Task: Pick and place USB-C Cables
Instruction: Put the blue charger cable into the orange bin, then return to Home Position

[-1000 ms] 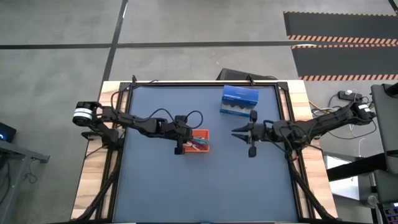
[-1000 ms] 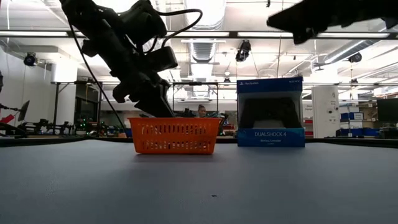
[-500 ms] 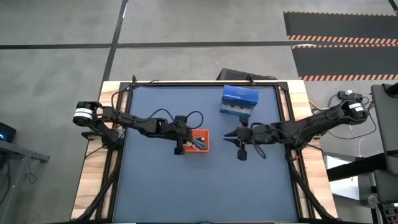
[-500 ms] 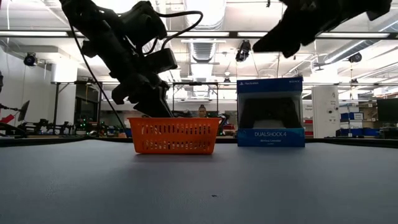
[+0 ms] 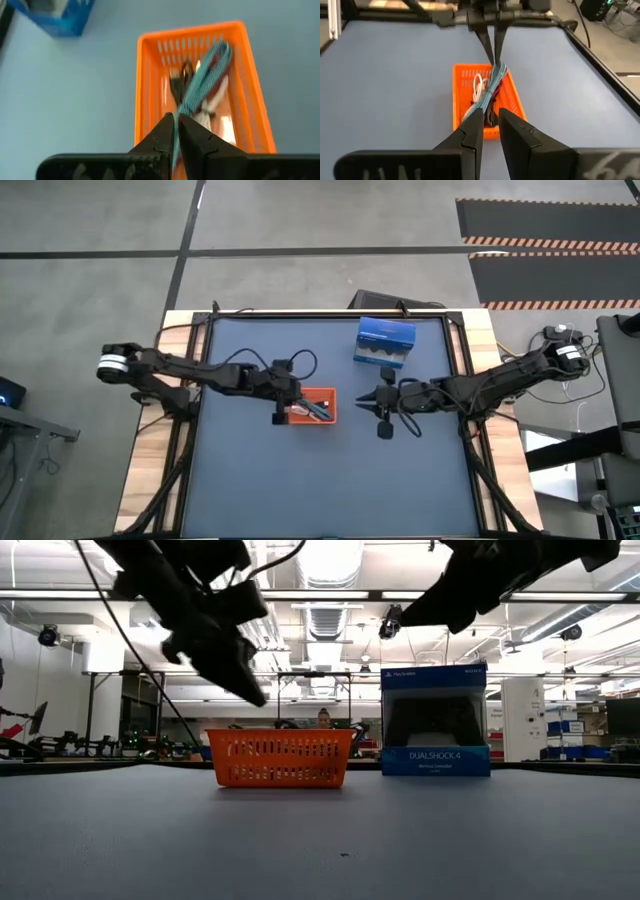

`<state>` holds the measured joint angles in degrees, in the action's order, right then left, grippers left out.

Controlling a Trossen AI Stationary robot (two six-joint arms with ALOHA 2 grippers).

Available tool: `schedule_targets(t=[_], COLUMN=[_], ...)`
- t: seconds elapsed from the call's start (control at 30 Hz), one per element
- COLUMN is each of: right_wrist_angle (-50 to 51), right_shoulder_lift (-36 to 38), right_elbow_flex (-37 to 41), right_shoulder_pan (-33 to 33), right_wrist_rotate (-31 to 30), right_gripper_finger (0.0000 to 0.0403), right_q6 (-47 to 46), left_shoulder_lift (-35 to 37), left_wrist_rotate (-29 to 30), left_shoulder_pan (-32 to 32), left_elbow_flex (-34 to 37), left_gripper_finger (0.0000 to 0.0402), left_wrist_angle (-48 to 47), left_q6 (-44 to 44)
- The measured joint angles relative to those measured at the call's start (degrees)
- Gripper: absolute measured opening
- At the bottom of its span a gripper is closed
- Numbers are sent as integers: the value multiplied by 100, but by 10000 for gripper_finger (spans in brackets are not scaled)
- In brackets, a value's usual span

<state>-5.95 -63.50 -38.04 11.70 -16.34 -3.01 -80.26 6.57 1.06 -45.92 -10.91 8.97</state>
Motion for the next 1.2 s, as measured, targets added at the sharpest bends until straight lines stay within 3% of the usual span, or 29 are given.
schedule_targets(t=[0.2, 0.67, 1.2], right_wrist_angle=[135, 142, 283], right_shoulder_lift=[-39, -38, -33], right_elbow_flex=[19, 19, 28], right_shoulder_pan=[-2, -3, -10], right_wrist_rotate=[-12, -17, 56], right_gripper_finger=[52, 52, 52], right_q6=[42, 66, 44], left_shoulder_lift=[185, -654, 10], left_wrist_rotate=[7, 302, 275], left_shoulder_pan=[7, 4, -17], left_elbow_flex=[128, 90, 98], left_gripper_finger=[10, 10, 10], left_wrist_angle=[-110, 128, 59], left_q6=[-279, -594, -879])
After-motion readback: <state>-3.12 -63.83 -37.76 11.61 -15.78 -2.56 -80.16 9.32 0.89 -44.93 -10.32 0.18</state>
